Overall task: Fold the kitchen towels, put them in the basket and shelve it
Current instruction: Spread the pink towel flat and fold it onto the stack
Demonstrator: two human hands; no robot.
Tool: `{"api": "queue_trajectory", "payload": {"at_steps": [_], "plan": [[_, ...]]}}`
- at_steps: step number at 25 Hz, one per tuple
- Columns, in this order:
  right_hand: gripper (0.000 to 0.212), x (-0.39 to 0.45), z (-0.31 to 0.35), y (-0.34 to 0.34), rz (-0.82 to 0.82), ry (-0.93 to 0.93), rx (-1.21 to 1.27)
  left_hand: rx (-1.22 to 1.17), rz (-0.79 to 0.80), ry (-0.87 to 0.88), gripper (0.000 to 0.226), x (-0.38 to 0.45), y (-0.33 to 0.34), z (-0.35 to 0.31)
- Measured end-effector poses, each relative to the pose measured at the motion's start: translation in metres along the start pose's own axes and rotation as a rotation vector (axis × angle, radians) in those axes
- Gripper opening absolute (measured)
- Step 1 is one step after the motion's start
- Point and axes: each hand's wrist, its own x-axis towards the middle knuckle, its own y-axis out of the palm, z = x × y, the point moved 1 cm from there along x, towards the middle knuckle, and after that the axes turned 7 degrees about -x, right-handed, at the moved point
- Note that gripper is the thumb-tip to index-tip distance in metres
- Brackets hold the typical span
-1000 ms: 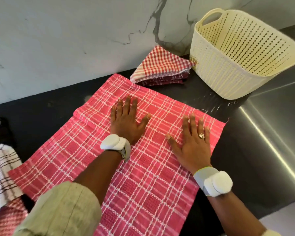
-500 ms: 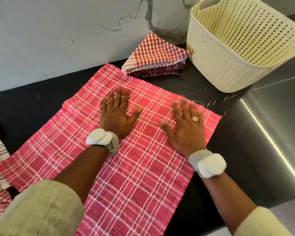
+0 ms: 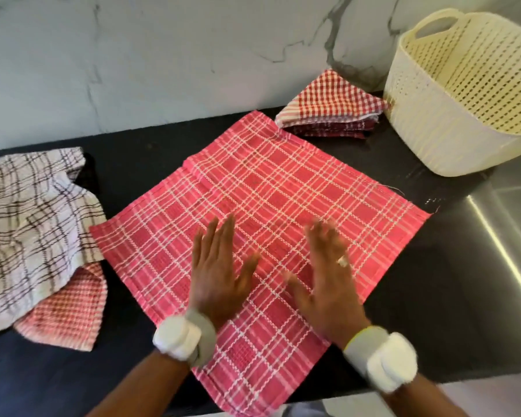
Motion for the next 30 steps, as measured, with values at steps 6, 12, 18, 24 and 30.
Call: {"api": "queue_trajectory", "payload": {"at_steps": [6, 12, 18, 24, 30], "plan": [[0.088, -0.061, 0.054, 0.039, 0.075, -0.107, 0.036, -0.147, 0.090, 0.113, 0.079, -0.110, -0.022, 0.073], [0.112, -0.117, 0.037, 0.029, 0.232, -0.355, -0.326, 0.144, 0.206, 0.450, 0.099, -0.153, -0.015, 0.101], [0.103, -0.135, 0.041, 0.038, 0.119, -0.318, -0.342, 0.214, 0.207, 0.409, 0.097, -0.167, -0.010, 0.096], [0.077, -0.170, 0.046, 0.033, 0.010, -0.236, -0.055, 0.015, -0.027, 0.407, 0.039, -0.201, -0.016, 0.075], [0.035, -0.132, 0.056, -0.023, -0.150, 0.043, 0.348, -0.595, 0.136, 0.103, 0.014, -0.151, -0.072, 0.044]]}}
